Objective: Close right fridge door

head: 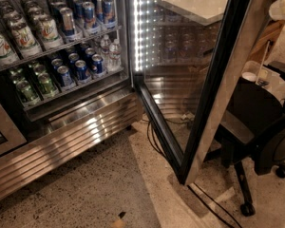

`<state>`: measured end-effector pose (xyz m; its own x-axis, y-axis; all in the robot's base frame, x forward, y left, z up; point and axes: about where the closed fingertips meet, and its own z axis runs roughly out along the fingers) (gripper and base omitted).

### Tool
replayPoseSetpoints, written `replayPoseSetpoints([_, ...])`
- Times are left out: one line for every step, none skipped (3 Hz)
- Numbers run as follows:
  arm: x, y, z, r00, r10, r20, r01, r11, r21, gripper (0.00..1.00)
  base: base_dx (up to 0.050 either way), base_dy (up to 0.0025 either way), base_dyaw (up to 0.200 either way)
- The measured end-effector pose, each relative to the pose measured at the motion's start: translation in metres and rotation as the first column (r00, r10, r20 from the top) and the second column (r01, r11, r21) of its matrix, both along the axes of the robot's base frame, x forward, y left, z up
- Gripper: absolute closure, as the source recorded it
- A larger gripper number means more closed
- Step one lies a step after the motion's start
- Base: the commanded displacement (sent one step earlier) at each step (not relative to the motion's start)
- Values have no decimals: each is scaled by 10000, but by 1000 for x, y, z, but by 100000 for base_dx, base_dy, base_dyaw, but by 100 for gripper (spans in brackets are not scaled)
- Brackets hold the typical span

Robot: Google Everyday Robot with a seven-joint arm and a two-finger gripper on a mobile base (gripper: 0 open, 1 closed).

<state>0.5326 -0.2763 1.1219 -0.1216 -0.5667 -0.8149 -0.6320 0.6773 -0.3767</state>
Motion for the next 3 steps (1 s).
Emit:
replayPoseSetpoints([0,0,0,10000,-2,2,2,10000,1,0,0,0,0])
replayPoseSetpoints([14,-15,3,9975,-580,399,571,9981,230,5,0,0,0])
replayPoseSetpoints([25,-49,0,9836,-1688,639,1657,9849,512,14,0,0,0])
